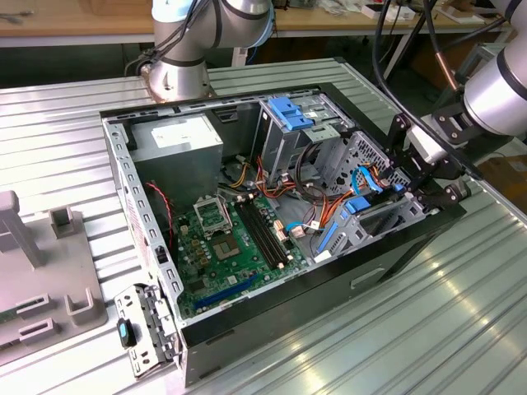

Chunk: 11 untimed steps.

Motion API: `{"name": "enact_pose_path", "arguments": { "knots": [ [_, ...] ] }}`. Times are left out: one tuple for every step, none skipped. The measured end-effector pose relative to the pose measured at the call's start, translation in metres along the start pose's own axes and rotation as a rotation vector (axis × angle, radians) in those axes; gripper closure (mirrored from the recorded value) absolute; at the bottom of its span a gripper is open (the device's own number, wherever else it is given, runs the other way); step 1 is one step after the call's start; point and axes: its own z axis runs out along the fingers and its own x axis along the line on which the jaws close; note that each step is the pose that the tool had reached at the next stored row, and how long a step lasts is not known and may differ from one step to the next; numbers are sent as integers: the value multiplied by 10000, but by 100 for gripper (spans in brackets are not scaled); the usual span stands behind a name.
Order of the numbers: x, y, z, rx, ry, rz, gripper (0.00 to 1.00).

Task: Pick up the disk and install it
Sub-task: 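Insert the first disk wire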

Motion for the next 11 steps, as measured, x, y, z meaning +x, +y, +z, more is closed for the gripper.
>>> {"name": "enact_pose_path", "arguments": {
  "knots": [
    [0,0,0,0,-1,0,58],
    [-1,0,-2,0,3,0,58],
    [-2,0,-7,-1,9,-1,58],
    [-5,-1,-18,-1,17,-1,58],
    [-12,-3,-35,-2,50,-4,58],
    [-16,-4,-49,-4,114,-9,58],
    [-20,-5,-59,-8,225,-16,58],
    [-25,-6,-79,-10,298,-21,58],
    [-31,-8,-95,-12,361,-26,58],
    [-34,-8,-105,-22,669,-47,58],
    [-34,-8,-105,-27,824,-58,58]
  ]
}}
